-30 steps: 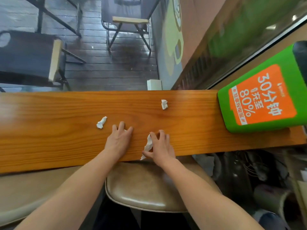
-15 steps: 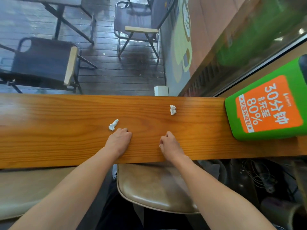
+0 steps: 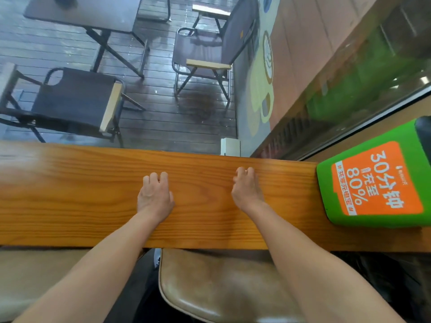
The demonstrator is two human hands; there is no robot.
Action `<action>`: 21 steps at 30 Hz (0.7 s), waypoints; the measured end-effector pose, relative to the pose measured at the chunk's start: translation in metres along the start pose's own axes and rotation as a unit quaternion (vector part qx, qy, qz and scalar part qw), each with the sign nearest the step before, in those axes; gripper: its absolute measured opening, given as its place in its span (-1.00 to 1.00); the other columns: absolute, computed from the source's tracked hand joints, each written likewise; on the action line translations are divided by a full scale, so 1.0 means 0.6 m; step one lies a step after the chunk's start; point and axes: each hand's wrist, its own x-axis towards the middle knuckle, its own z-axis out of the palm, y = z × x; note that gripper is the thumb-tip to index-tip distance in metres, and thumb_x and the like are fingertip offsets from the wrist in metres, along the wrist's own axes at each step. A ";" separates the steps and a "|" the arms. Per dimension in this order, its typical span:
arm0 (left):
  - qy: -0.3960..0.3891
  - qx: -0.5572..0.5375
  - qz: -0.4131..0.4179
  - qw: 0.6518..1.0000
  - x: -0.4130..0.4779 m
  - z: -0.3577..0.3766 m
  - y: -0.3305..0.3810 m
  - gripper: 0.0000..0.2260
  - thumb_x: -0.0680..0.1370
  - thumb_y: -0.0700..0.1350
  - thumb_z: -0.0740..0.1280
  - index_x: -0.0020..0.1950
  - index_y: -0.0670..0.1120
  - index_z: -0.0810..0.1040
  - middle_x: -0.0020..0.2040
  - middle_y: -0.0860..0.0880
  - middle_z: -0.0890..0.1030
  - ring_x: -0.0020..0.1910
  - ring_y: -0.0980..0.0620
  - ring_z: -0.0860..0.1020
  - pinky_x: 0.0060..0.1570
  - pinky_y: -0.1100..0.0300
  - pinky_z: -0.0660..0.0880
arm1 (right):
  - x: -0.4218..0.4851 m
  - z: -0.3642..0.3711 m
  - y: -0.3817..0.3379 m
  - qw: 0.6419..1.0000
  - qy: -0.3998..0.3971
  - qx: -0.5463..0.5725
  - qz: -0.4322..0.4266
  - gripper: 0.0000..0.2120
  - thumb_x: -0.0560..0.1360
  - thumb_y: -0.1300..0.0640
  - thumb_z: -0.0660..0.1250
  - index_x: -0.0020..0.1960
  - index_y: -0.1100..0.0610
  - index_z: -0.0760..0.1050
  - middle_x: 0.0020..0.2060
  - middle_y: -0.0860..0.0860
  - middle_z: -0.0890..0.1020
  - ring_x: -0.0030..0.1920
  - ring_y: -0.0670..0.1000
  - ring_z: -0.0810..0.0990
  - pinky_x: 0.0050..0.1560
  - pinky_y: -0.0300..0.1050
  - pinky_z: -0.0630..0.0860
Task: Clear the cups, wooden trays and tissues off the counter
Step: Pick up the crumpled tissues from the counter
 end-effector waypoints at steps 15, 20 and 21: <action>-0.054 -0.051 -0.050 0.996 0.003 0.087 -0.009 -0.89 0.67 -0.17 0.12 0.12 -0.09 0.41 -0.04 -0.10 0.51 -0.14 -0.07 0.49 -0.23 0.07 0.46 | 0.040 0.097 0.035 1.000 -0.027 0.000 -0.003 -0.76 0.64 0.27 0.07 0.25 0.17 0.39 0.06 0.16 0.54 -0.08 0.10 0.48 -0.15 -0.04 0.43; -0.141 -0.028 -0.020 0.989 0.012 0.052 0.004 -0.79 0.65 -0.10 0.10 -0.07 -0.11 0.48 -0.07 -0.12 0.56 -0.11 -0.14 0.53 -0.13 0.05 0.46 | 0.020 0.066 0.016 0.991 -0.120 -0.041 0.038 -0.75 0.58 0.30 0.04 0.18 0.20 0.40 0.15 0.16 0.46 -0.02 0.17 0.50 -0.10 0.00 0.36; -0.155 -0.023 -0.013 0.988 0.014 0.042 0.007 -0.77 0.64 -0.10 0.10 -0.06 -0.12 0.51 -0.05 -0.13 0.55 -0.08 -0.15 0.53 -0.10 0.03 0.47 | 0.013 0.059 0.015 0.990 -0.129 -0.047 0.039 -0.75 0.56 0.32 0.04 0.17 0.20 0.40 0.16 0.15 0.43 -0.05 0.15 0.46 -0.09 0.01 0.36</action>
